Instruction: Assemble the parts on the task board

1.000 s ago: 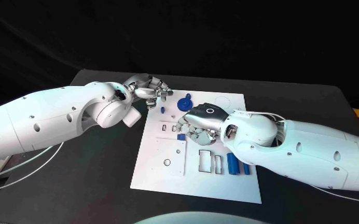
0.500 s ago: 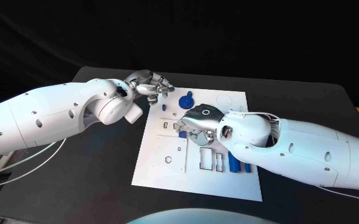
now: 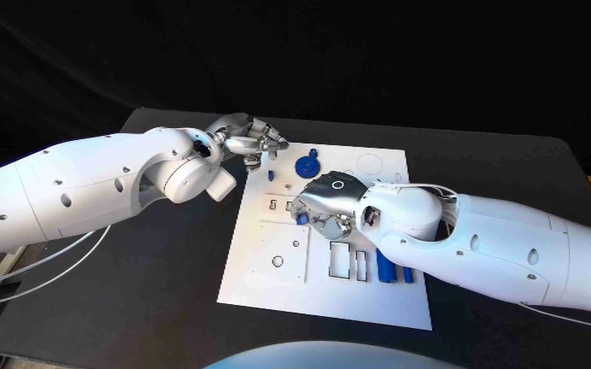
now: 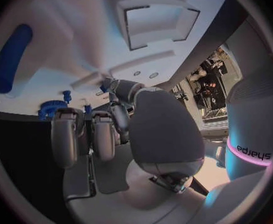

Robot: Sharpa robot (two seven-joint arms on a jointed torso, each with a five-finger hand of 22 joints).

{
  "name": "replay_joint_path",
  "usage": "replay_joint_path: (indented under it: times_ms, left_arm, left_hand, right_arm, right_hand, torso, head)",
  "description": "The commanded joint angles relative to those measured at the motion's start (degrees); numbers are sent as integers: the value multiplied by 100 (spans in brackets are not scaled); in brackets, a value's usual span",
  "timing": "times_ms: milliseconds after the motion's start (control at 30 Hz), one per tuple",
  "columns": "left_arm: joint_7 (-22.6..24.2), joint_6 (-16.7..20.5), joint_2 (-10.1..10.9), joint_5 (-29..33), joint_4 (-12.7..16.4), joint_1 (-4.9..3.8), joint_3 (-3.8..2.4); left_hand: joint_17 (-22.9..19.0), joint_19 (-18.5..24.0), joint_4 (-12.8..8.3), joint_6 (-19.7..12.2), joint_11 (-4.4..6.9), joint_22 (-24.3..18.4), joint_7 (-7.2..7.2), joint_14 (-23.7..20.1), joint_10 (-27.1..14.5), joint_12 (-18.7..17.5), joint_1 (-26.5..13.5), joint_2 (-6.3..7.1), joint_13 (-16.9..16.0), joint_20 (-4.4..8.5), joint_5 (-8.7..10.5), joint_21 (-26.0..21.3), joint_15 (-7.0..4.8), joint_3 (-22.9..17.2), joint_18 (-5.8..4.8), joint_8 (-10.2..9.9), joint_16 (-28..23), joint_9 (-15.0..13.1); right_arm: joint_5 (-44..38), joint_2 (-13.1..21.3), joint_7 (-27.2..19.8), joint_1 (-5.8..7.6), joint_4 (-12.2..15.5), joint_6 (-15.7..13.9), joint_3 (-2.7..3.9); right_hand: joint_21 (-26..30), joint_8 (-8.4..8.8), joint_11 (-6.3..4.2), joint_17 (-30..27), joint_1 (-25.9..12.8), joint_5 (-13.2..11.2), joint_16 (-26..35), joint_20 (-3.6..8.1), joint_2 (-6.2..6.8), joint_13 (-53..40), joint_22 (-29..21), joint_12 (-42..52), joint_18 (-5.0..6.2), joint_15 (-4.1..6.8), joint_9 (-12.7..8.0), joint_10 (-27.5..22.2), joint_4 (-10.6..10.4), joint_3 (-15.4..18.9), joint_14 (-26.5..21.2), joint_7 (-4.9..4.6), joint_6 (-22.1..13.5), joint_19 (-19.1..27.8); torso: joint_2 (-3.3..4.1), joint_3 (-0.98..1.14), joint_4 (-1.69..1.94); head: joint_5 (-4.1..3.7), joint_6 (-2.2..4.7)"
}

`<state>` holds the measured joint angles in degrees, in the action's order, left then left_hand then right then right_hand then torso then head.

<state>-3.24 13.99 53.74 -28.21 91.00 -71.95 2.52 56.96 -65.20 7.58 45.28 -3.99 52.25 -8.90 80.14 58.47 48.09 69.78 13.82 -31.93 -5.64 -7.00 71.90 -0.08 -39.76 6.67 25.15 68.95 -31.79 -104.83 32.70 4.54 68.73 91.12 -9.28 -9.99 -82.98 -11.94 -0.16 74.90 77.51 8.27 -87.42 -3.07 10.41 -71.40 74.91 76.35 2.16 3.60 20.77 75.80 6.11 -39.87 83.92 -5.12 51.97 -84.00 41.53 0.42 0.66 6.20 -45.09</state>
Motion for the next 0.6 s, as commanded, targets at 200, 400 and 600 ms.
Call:
replay_joint_path:
  times_ms: [200, 400, 600]
  left_arm:
    - [-12, 9, -8, 42, 13, -2, -4]
    - [-42, 7, -11, 42, 13, -2, -4]
    - [-74, 11, -10, 42, 12, -2, -4]
  left_hand:
    - [16, 13, -23, 53, 3, 24, -3, -46, -40, -36, 43, 11, 12, -14, 8, -8, -1, 2, 101, -25, -20, 14]
    - [21, 2, -20, 55, 0, 35, -5, -44, -40, -36, 38, 14, 19, -14, 13, -4, 0, 14, 98, -32, -14, 26]
    - [22, 0, -17, 54, -1, 35, -7, -43, -41, -37, 35, 16, 23, -15, 15, -5, 1, 20, 98, -37, -13, 34]
  right_arm:
    - [-123, -45, -31, -40, -95, 48, -18]
    - [-133, -71, -80, -57, -144, -97, -21]
    - [-136, -88, -137, -75, -197, -281, -23]
  right_hand:
    - [-23, 8, -23, 884, -19, -64, -24, 60, -7, -29, 1104, 45, -27, 37, 6, 31, 34, -37, 477, 16, 82, -144]
    - [-48, -27, -3, 899, -30, -191, -28, 60, -39, -153, 1125, 142, -35, 29, 24, 124, 97, -55, 480, -12, 179, -162]
    - [-71, -98, 31, 915, -62, -258, -33, 48, -110, -220, 1145, 197, -43, 8, 58, 170, 120, -56, 484, -45, 334, -179]
  torso:
    - [3, 2, -6]
    - [-1, 1, 4]
    - [-5, 1, -6]
  head:
    - [17, -26]
    - [8, -39]
    - [15, -45]
